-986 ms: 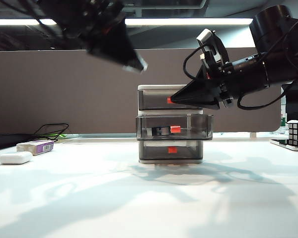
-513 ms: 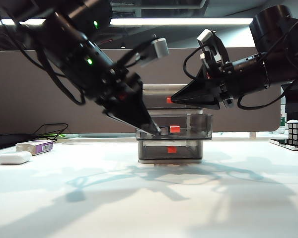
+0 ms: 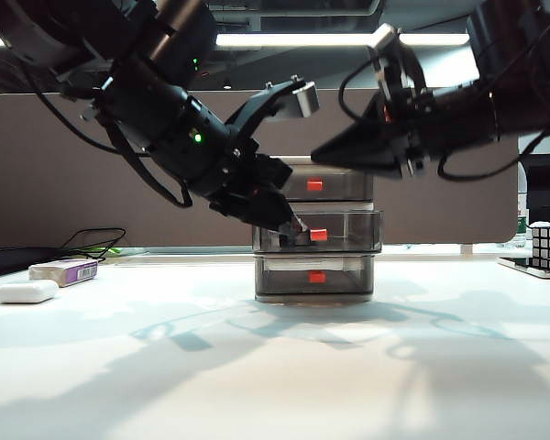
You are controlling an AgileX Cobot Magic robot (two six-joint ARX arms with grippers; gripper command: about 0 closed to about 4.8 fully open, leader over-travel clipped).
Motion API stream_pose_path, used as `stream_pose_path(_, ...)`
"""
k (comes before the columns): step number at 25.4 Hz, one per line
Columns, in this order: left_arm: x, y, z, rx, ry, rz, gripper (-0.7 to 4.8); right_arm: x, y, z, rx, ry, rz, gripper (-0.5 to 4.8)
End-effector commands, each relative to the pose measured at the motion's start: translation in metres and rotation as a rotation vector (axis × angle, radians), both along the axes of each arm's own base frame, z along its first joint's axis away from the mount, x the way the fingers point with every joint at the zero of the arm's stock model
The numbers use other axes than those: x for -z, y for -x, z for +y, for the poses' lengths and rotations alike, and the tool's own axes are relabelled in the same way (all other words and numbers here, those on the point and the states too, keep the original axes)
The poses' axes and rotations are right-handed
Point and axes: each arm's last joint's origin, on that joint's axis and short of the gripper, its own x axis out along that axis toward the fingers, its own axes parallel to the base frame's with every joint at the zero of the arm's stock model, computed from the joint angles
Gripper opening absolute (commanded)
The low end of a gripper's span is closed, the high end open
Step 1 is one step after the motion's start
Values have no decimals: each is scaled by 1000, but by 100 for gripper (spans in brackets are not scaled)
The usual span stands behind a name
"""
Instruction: Open the second layer of the drawer on the table, pick up the transparent tape on the table and put it in, and finally close the drawer.
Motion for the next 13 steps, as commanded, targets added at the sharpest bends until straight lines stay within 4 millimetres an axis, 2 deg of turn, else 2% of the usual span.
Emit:
stream_pose_path(1, 5, -5, -3, -33, 13, -31, -5, -20, -1, -1, 99, -6, -110, -5)
stream_pose_path(7, 6, -12, -7, -110, 64, -86, -5, -31, -11, -1, 175, 36, -97, -5)
stream_pose_path(13, 4, -16, -6, -198, 68, -143, -5, -30, -11, -1, 180, 40, -91, -5)
